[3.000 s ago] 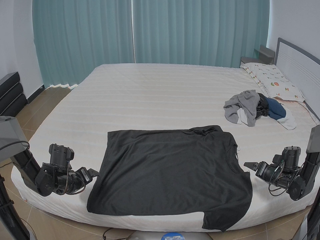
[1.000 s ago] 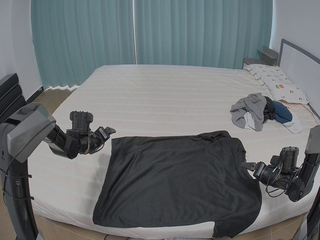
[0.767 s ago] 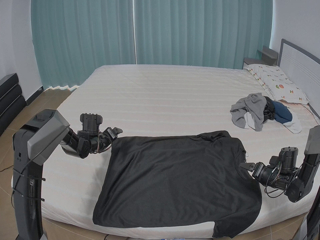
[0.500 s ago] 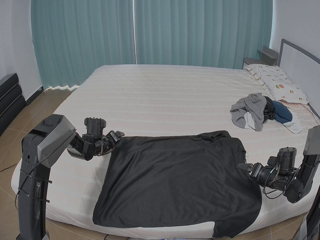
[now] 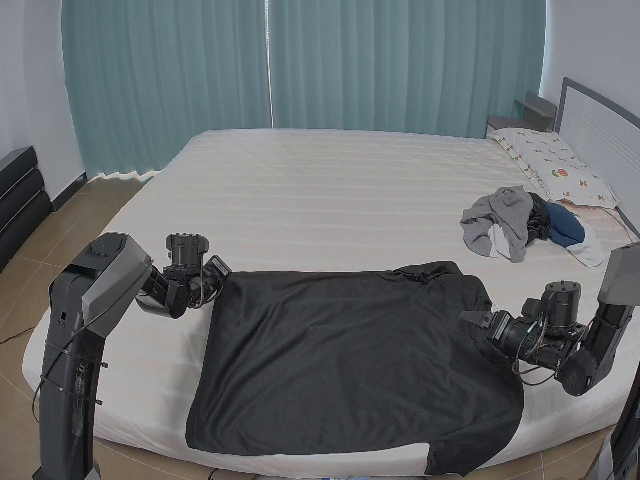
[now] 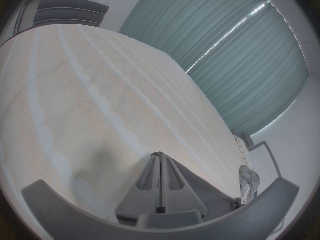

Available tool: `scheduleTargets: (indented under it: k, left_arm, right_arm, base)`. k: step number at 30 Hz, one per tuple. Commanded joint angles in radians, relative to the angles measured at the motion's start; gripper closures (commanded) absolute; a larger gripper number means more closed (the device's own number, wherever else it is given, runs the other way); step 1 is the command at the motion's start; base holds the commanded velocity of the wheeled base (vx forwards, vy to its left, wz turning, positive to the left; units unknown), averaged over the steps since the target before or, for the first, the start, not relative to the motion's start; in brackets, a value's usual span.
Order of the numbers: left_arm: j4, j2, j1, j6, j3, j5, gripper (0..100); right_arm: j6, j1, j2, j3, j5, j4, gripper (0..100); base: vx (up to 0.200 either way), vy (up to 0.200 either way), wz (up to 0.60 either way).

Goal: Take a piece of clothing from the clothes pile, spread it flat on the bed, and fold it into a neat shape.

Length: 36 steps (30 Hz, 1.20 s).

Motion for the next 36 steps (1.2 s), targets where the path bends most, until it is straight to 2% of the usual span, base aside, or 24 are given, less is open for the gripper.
scheduleTargets:
  k: [1, 6, 9, 14, 16, 18, 29, 34, 36]
  left_arm:
    - [-0.051, -0.027, 0.020, -0.044, -0.011, 0.007, 100]
    - [-0.120, -0.013, 0.034, -0.044, -0.015, 0.021, 100]
    - [-0.127, -0.011, 0.040, -0.046, -0.016, 0.030, 100]
    - [-0.153, 0.002, 0.041, -0.064, -0.010, 0.032, 100]
    - [-0.153, 0.002, 0.041, -0.064, -0.010, 0.032, 100]
    - [-0.154, 0.007, 0.041, -0.066, -0.007, 0.026, 100]
    - [-0.154, 0.016, 0.040, -0.066, -0.001, 0.021, 100]
    - [-0.153, 0.016, 0.038, -0.066, 0.001, 0.022, 100]
    - [-0.153, 0.016, 0.038, -0.066, 0.001, 0.022, 100]
  right_arm:
    - [0.021, 0.061, 0.026, -0.265, -0.011, 0.213, 0]
    - [0.072, 0.088, 0.092, -0.543, -0.037, 0.435, 0]
    - [0.101, 0.112, 0.155, -0.659, -0.054, 0.523, 0]
    - [0.113, 0.126, 0.286, -0.830, -0.111, 0.598, 0]
    - [0.113, 0.126, 0.286, -0.830, -0.111, 0.598, 0]
    - [0.116, 0.124, 0.319, -0.905, -0.126, 0.669, 0]
    - [0.116, 0.126, 0.431, -1.113, -0.135, 0.788, 0]
    - [0.116, 0.117, 0.514, -1.279, -0.193, 0.889, 0]
    - [0.116, 0.114, 0.537, -1.331, -0.197, 0.908, 0]
  base:
    - [0.000, 0.000, 0.00]
    - [0.000, 0.000, 0.00]
    - [0.000, 0.000, 0.00]
    - [0.000, 0.000, 0.00]
    - [0.000, 0.000, 0.00]
    - [0.000, 0.000, 0.00]
    - [0.000, 0.000, 0.00]
    - [0.000, 0.000, 0.00]
    - [0.000, 0.000, 0.00]
